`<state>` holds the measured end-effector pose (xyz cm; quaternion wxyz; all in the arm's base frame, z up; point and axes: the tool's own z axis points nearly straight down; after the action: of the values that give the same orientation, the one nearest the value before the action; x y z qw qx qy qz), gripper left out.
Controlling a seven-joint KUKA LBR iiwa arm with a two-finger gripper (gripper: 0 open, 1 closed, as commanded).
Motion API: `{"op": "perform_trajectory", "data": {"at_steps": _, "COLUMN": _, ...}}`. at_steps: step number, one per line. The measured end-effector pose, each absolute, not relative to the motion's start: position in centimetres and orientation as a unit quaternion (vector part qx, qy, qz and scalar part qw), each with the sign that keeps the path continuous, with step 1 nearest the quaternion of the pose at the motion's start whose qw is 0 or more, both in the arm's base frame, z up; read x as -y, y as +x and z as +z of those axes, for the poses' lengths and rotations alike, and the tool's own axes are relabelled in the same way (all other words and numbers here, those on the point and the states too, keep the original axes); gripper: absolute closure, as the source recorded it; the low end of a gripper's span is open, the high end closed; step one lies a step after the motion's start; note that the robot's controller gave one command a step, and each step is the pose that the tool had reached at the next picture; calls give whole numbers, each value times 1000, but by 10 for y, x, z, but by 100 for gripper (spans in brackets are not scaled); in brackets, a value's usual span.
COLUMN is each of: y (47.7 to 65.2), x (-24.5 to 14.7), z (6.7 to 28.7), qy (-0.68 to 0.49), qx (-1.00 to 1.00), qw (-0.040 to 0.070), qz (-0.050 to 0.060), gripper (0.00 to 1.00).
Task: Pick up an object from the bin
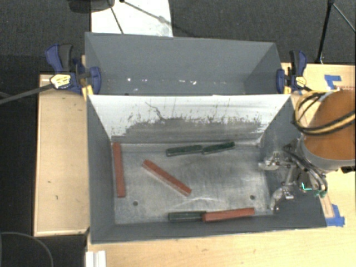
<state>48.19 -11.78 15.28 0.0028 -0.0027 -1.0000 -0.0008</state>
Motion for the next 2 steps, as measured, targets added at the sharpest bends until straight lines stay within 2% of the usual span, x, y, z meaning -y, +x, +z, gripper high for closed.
{"op": "perform_trajectory", "data": {"at_steps": 1, "y": 484, "x": 118, "z": 157, "qy": 0, "qx": 1000, "qw": -1, "qz": 0, "gripper": 0}}
{"op": "perform_trajectory", "data": {"at_steps": 2, "y": 482, "x": 112, "z": 112, "qy": 46, "qx": 999, "qw": -3, "qz": 1, "gripper": 0}}
